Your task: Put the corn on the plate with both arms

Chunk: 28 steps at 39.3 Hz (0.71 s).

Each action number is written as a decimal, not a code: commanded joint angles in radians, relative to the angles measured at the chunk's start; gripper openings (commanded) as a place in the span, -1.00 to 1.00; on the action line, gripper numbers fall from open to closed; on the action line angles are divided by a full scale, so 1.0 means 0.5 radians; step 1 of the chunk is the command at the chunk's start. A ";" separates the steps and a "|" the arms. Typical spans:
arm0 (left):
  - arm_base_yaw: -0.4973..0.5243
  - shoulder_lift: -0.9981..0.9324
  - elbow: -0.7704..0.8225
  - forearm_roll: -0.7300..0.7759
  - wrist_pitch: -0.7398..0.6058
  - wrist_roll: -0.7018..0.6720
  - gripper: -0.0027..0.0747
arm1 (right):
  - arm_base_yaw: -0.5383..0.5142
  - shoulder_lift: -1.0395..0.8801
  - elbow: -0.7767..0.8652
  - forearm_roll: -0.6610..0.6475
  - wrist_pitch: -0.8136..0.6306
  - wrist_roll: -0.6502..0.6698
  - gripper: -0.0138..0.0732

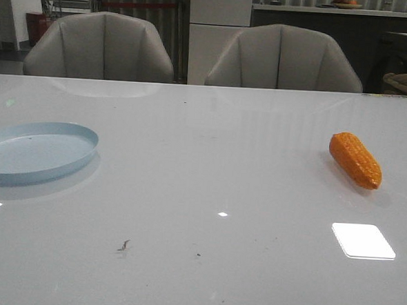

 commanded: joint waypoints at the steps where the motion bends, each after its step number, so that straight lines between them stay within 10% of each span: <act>1: 0.000 -0.022 0.076 -0.002 -0.193 -0.014 -0.69 | 0.006 -0.049 -0.044 0.000 -0.173 -0.001 -0.53; 28: 0.000 -0.022 0.076 -0.005 -0.402 -0.014 -0.69 | 0.006 -0.049 -0.044 -0.019 -0.219 -0.001 -0.53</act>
